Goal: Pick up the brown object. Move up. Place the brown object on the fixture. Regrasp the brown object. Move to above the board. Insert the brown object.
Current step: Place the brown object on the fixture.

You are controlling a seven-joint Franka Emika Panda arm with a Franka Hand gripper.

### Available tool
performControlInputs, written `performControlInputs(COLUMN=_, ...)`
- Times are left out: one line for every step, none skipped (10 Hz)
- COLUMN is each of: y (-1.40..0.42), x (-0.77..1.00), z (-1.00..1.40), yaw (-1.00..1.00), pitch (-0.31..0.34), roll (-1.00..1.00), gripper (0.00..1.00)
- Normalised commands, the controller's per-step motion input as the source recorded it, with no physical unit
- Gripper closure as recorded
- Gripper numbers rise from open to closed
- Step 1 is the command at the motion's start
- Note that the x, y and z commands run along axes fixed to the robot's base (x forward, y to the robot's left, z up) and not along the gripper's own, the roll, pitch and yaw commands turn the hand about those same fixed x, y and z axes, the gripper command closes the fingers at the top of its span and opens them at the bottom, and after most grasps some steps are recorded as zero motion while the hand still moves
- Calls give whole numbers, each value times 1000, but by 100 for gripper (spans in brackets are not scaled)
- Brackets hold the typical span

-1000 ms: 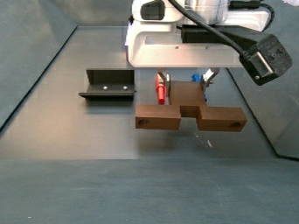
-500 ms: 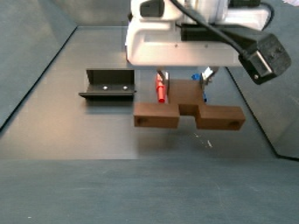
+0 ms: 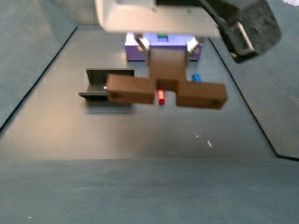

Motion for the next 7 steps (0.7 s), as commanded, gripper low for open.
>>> performControlInputs(y=-246, x=414, z=397, yaw=-446, pitch=0, roll=-417, gripper=100)
performControlInputs(y=-180, x=506, z=400, yaw=-500, pitch=0, roll=-463, gripper=100)
performControlInputs(y=-111, x=454, z=360, yaw=-503, pitch=-40, roll=-563, gripper=100)
performControlInputs(y=-86, x=420, z=226, yaw=-503, pitch=-171, roll=-609, gripper=100)
performControlInputs(y=-100, x=571, z=71, yaw=-457, pitch=-129, roll=-483, gripper=100)
performControlInputs(y=-126, x=660, z=11, yaw=-406, pitch=-3, roll=-449, gripper=100)
performControlInputs(y=-171, x=711, z=0, yaw=-337, pitch=66, roll=-423, gripper=100)
